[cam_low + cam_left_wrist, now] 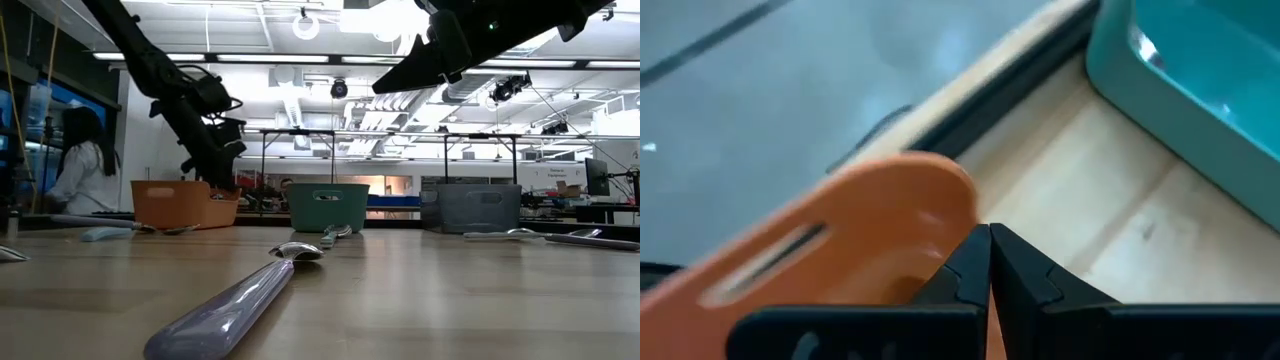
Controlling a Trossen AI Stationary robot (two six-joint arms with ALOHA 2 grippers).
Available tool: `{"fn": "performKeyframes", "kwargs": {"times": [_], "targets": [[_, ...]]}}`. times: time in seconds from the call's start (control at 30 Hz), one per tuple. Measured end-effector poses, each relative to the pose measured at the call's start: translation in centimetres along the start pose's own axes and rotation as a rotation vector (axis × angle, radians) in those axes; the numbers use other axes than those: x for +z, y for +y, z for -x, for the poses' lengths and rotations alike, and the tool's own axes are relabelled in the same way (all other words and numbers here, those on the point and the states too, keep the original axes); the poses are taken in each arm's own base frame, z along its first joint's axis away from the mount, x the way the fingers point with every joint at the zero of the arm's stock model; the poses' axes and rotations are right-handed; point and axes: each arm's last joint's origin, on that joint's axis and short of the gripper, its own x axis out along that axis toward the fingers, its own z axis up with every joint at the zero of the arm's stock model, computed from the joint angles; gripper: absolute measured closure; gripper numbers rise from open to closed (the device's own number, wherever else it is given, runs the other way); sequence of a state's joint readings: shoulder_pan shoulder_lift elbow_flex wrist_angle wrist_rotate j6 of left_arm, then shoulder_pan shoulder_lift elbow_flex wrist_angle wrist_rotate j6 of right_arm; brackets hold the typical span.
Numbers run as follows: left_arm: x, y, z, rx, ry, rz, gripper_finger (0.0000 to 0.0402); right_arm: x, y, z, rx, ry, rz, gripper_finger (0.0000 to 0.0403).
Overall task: Sort silverware by color (type)
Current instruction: Put the blue spoon into the black bin
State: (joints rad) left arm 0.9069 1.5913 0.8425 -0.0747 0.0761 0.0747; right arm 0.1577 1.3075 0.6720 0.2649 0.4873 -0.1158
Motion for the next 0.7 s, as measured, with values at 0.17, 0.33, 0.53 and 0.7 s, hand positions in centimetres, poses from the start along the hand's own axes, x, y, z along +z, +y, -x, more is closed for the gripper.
{"fn": "performKeyframes", "kwargs": {"times": [0.17, 0.33, 0.53, 0.7], "targets": [[0.2, 1.5, 0.1, 0.039, -0.029, 0.027, 0.0401, 0.0, 0.0, 0.0, 0.0, 0.0, -0.003, 0.038], [0.1, 2.5, 0.3, 0.065, -0.038, 0.046, 0.0401, 0.0, 0.0, 0.0, 0.0, 0.0, 0.002, 0.038], [0.5, 3.2, 0.4, 0.118, -0.082, 0.055, 0.0401, 0.0, 0.0, 0.0, 0.0, -0.001, 0.006, 0.038], [0.6, 3.2, 0.9, 0.122, -0.084, 0.031, 0.0401, 0.0, 0.0, 0.0, -0.001, -0.001, 0.017, 0.038]]}}
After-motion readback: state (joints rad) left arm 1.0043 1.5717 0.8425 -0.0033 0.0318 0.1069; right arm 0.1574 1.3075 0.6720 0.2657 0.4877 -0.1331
